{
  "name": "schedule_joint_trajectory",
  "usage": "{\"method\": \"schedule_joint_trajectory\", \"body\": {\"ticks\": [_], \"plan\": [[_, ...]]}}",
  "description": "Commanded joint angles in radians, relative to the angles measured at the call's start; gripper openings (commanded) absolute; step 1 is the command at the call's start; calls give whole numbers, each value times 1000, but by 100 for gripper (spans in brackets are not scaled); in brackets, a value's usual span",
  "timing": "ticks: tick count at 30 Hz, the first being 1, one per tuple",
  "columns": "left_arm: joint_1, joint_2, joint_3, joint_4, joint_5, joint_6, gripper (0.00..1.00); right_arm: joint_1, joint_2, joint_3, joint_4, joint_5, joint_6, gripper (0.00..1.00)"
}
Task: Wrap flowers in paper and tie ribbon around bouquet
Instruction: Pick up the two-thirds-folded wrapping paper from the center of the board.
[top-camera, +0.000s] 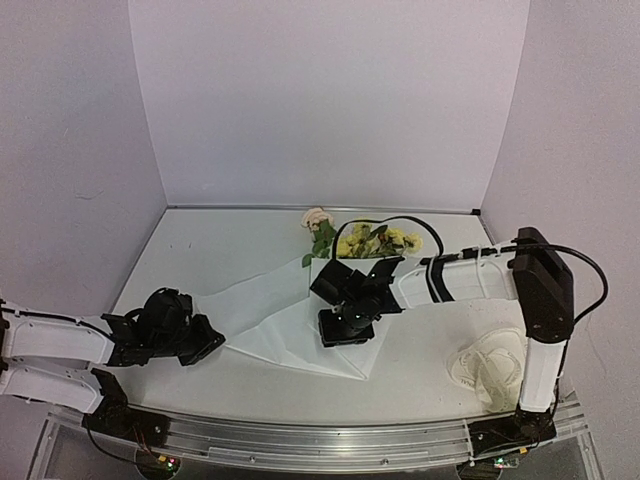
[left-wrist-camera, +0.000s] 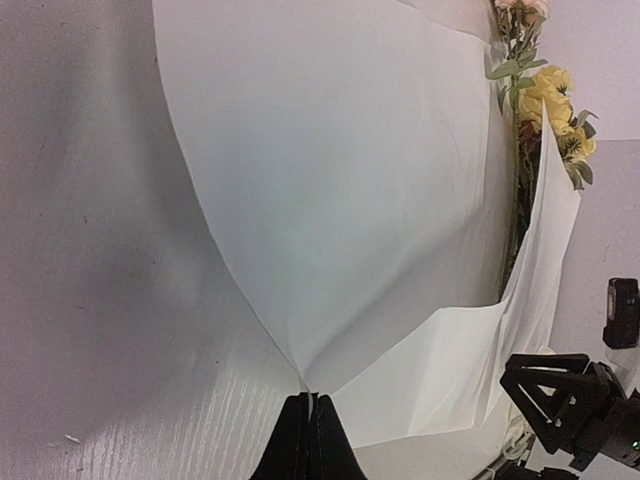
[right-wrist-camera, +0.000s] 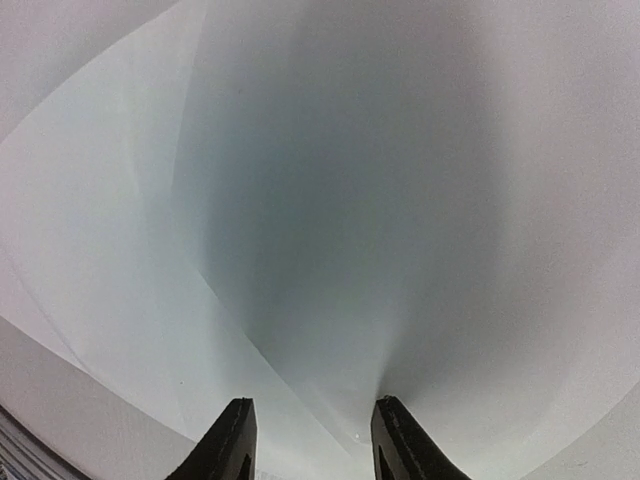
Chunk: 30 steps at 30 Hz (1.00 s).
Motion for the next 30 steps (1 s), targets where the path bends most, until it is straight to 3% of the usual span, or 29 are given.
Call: {"method": "schedule_joint_trajectory", "body": {"ticks": [1, 16, 23, 30], "plan": [[-3, -23, 26, -27, -29, 32, 0, 6, 57, 84, -37, 70, -56, 42], [-35, -52, 119, 64, 91, 191, 0, 95, 225, 233, -130, 177, -75, 42], [-69, -90, 119, 177, 162, 266, 0, 103, 206, 227, -160, 236, -47, 43], [-69, -114, 108, -13, 2, 171, 0, 104, 93, 202, -160, 208, -44, 53]]}}
